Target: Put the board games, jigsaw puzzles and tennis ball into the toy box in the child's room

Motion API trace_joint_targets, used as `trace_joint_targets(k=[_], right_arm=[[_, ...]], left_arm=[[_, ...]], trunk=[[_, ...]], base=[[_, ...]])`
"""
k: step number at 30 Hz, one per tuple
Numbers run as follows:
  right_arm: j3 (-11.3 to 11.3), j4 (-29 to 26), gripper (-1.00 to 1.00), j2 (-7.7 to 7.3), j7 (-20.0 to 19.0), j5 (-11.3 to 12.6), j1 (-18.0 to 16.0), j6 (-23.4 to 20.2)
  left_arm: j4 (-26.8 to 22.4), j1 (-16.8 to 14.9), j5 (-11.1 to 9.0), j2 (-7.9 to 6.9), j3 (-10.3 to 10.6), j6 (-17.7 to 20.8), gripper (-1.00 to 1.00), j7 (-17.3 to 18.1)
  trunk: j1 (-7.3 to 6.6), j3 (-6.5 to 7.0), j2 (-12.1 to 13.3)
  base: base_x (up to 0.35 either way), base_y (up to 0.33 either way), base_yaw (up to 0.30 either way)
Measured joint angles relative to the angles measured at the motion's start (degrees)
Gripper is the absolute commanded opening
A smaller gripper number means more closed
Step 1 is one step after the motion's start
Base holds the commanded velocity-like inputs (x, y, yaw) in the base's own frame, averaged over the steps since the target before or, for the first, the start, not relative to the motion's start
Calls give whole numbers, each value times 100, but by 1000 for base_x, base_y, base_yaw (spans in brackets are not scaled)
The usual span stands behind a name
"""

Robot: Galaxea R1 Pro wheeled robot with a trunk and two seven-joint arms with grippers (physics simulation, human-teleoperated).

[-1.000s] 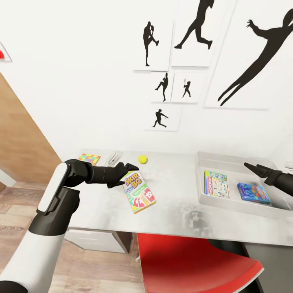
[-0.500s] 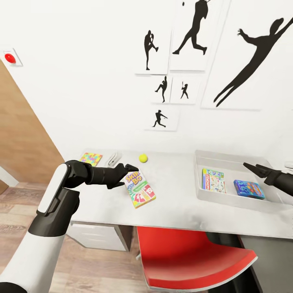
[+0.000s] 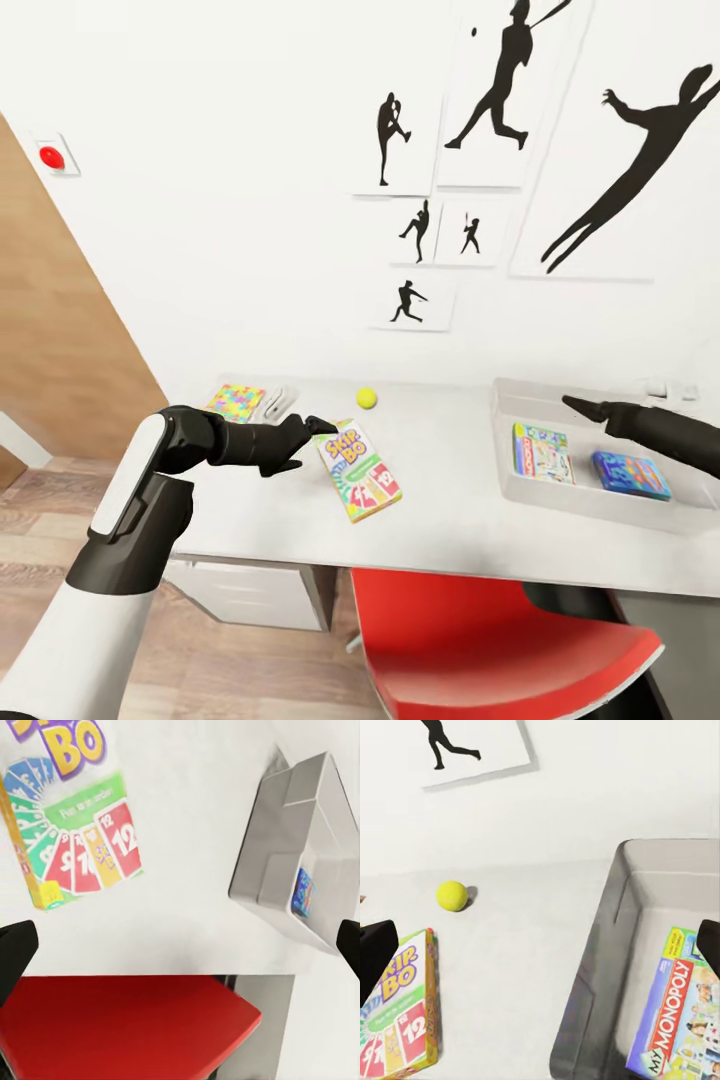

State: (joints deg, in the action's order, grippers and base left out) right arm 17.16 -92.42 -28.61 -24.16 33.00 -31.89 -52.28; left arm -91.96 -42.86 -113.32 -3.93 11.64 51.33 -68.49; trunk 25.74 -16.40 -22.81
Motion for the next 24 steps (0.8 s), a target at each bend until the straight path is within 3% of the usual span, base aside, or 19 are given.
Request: trace_joint_targets(k=[5,9,15,19,24], right_arm=[[-316,0,100,142,296,-23,-80,-19],[-396,-2,100,223,345,-34,-158,-17],[-497,-8,100,253,372,-34,-642,-54],[-608,-9,100,261,383,-28,-1046,-142],[-854,-10,100,268,401,-27,-1235,-219]], left_arm=[[3,3,3,4,21,1,100,-1],[4,4,1,8,28,11,100,2],[3,30,-1,-10,4,15,100,21],[0,219,-4,-116,-189,24,100,37],[2,531,-3,-158,-467,28,100,17]], trunk=[[0,46,0],[0,84,0],[1,140,0],[1,177,0],[1,224,0]], base=[[110,326,0],[41,153,0],[10,38,0],[2,8,0],[1,2,0]])
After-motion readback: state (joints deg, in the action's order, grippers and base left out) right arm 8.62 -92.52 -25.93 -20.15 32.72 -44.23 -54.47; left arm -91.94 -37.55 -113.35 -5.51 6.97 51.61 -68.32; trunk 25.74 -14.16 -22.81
